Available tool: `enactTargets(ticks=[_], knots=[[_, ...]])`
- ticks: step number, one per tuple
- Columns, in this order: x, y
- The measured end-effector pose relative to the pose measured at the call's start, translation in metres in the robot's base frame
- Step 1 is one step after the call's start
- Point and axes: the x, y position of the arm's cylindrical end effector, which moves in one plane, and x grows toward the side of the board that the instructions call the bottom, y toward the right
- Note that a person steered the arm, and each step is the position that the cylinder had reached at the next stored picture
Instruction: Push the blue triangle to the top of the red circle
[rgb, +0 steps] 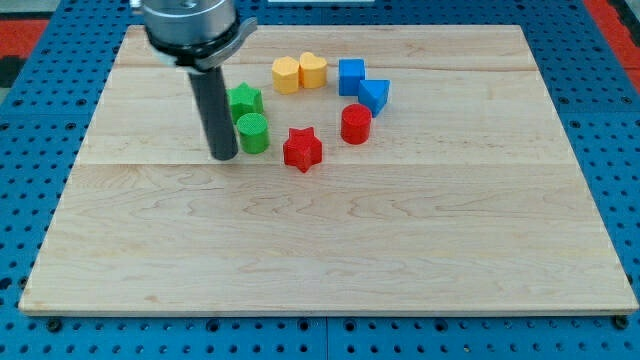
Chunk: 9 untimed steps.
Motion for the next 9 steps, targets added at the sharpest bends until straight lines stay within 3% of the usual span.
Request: enactTargets(ticks=[1,3,9], knots=[[0.046,0.033],[0.056,0.169],[0.069,0.275]])
